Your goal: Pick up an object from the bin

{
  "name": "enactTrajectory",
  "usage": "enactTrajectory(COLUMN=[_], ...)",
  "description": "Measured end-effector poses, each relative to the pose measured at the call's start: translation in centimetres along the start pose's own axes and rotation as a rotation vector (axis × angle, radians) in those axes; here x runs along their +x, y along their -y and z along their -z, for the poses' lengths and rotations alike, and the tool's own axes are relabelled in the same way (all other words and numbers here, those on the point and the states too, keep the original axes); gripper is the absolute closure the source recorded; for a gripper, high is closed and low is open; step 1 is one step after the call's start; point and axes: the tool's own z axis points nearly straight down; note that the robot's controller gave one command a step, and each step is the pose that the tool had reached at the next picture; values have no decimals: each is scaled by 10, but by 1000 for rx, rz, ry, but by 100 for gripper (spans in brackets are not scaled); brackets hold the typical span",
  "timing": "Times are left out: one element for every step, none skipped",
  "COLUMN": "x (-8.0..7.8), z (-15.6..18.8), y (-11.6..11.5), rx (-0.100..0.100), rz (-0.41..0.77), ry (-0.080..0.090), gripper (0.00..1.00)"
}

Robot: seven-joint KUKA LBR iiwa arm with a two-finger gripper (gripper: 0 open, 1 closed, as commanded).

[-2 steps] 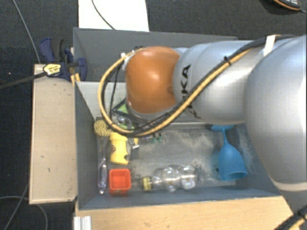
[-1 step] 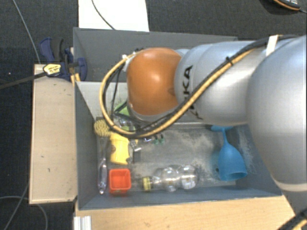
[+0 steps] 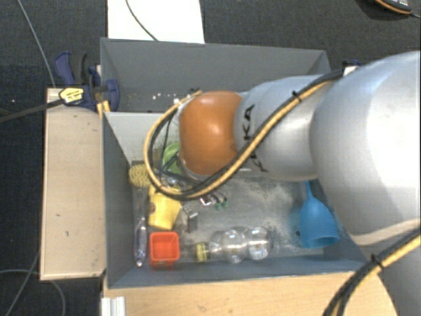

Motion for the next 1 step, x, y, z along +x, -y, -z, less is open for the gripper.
enactTrajectory(x=[-11], z=[78], y=[-11], rx=[1], rz=[121], ry=[16], gripper=[100])
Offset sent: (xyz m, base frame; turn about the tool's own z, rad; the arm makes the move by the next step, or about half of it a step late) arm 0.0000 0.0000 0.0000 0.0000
